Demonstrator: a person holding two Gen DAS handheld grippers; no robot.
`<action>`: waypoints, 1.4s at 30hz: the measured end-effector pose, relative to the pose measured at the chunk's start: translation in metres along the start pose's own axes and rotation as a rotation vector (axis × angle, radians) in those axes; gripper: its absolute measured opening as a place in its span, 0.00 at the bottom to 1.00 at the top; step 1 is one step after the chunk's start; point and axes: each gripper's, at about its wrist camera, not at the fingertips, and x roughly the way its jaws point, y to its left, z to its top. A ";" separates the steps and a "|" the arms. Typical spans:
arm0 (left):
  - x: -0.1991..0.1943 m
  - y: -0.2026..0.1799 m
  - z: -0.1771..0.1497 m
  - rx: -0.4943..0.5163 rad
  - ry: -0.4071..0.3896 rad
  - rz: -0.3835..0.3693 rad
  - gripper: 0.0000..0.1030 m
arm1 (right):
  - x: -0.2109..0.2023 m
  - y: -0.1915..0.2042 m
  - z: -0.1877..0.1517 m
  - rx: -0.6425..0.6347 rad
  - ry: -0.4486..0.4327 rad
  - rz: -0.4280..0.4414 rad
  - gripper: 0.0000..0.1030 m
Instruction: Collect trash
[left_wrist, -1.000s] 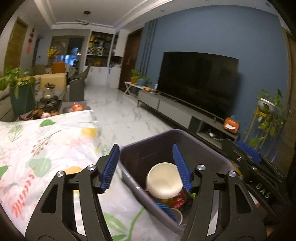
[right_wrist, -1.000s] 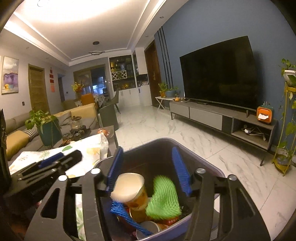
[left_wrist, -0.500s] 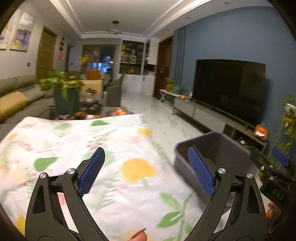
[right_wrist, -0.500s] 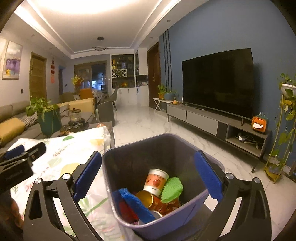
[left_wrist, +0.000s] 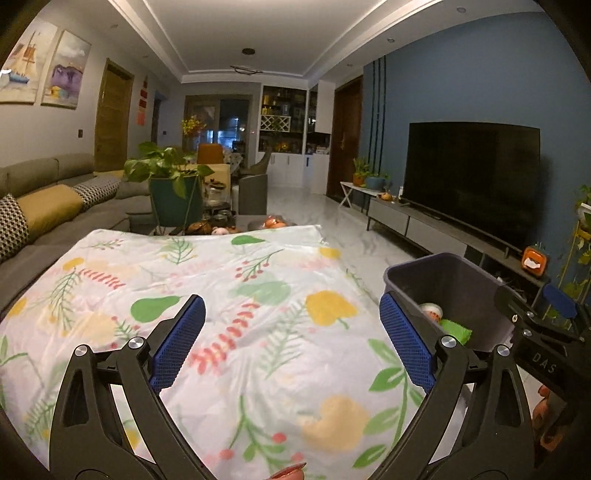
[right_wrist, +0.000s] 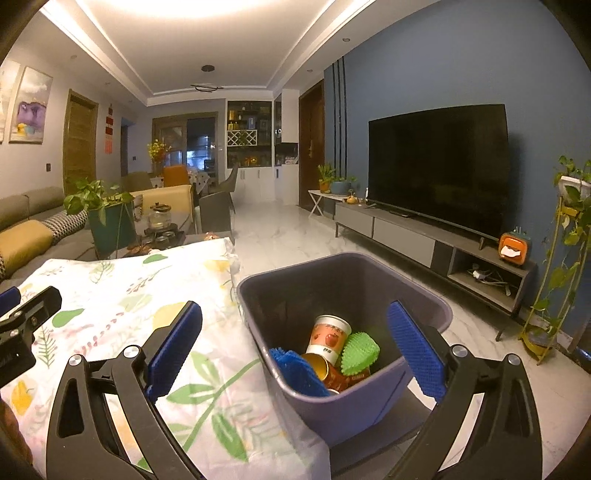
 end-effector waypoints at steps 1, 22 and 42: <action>-0.003 0.002 -0.002 -0.001 0.001 0.002 0.91 | -0.003 0.002 -0.001 -0.002 0.000 -0.002 0.94; -0.103 0.042 -0.035 -0.012 -0.015 0.007 0.91 | -0.109 0.036 -0.033 0.011 0.003 0.011 0.94; -0.167 0.066 -0.059 -0.051 -0.034 0.018 0.91 | -0.170 0.062 -0.053 -0.031 -0.023 0.043 0.94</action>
